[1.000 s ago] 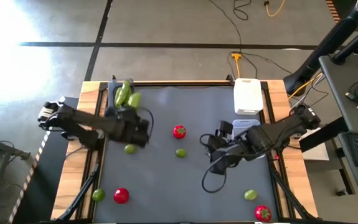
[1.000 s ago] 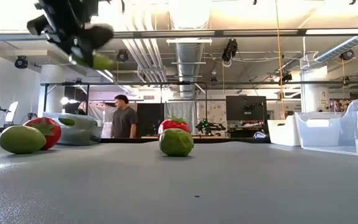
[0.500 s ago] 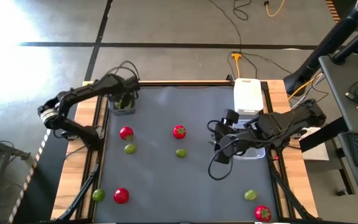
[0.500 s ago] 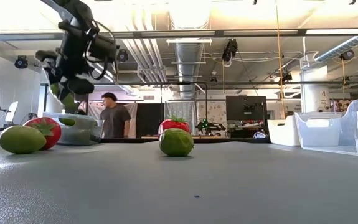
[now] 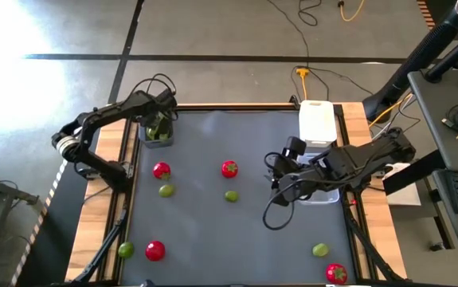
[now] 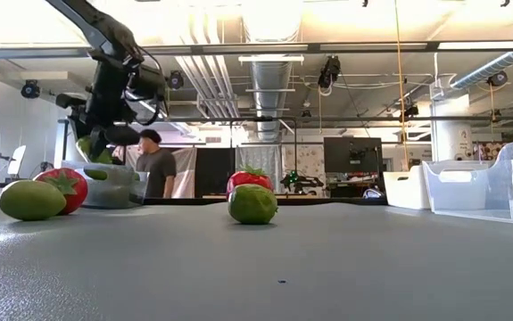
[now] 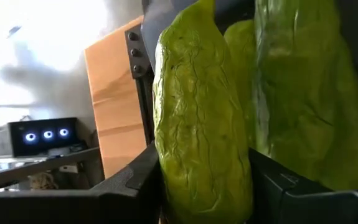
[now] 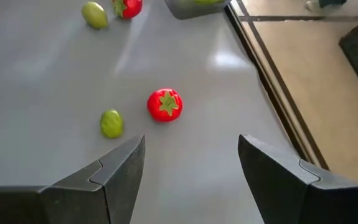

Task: Sort produce into baskets
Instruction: Put the cucumber into the black bin

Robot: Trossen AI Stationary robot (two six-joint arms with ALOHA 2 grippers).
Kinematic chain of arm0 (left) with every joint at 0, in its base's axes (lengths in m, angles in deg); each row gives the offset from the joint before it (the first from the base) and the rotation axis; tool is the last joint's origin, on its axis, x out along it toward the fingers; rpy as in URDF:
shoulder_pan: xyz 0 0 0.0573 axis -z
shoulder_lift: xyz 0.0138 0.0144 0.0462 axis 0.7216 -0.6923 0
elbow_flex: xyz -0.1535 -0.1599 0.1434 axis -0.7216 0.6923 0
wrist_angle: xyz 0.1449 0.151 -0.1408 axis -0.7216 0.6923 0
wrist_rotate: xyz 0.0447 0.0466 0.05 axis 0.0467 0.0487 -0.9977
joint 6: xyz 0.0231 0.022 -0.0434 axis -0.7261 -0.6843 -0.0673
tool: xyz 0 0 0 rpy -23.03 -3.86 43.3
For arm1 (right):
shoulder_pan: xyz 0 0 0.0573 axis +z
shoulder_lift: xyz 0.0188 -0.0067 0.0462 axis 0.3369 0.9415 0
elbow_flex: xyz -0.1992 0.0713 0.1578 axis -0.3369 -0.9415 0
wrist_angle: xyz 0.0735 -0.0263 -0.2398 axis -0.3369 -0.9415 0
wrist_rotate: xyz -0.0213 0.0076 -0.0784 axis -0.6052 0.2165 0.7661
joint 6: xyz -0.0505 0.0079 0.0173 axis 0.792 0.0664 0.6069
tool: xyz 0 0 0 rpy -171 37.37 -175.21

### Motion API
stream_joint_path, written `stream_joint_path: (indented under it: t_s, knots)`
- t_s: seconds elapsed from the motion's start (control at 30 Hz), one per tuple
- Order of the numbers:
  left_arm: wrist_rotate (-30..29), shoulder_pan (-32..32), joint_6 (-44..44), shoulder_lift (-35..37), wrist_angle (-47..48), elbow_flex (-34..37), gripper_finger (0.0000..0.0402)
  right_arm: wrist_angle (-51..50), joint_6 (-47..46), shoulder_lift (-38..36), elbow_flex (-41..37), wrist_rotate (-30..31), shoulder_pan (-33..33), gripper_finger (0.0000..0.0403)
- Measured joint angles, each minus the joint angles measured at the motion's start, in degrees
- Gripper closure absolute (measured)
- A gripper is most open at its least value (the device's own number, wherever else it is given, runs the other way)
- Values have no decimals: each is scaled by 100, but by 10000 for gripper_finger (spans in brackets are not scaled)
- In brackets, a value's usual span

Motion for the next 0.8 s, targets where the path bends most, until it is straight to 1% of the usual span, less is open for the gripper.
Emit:
stream_joint_path:
  t_s: [0.07,0.17,0.3,0.4,0.53,0.63,0.73,0.8]
  knots:
    - [42,-10,-129,-66,-60,32,257,-28,-85,10,-2,-30,1,154]
    - [191,-35,-225,-166,-118,180,244,-88,-335,10,-11,-311,3,154]
    - [288,-35,-222,-261,22,217,208,-208,-715,11,-36,-709,148,154]
    - [293,-23,-133,-233,118,212,182,-201,-851,7,-222,-714,291,154]
    - [380,-4,-88,-30,281,170,160,-140,-1113,9,-668,-606,303,154]
    - [533,19,-19,211,467,141,151,-85,-996,9,-1059,-556,268,154]
    - [968,125,87,553,498,142,147,66,-917,9,-1409,-585,120,152]
    - [1267,246,153,802,411,166,146,272,-792,9,-1623,-647,-28,142]
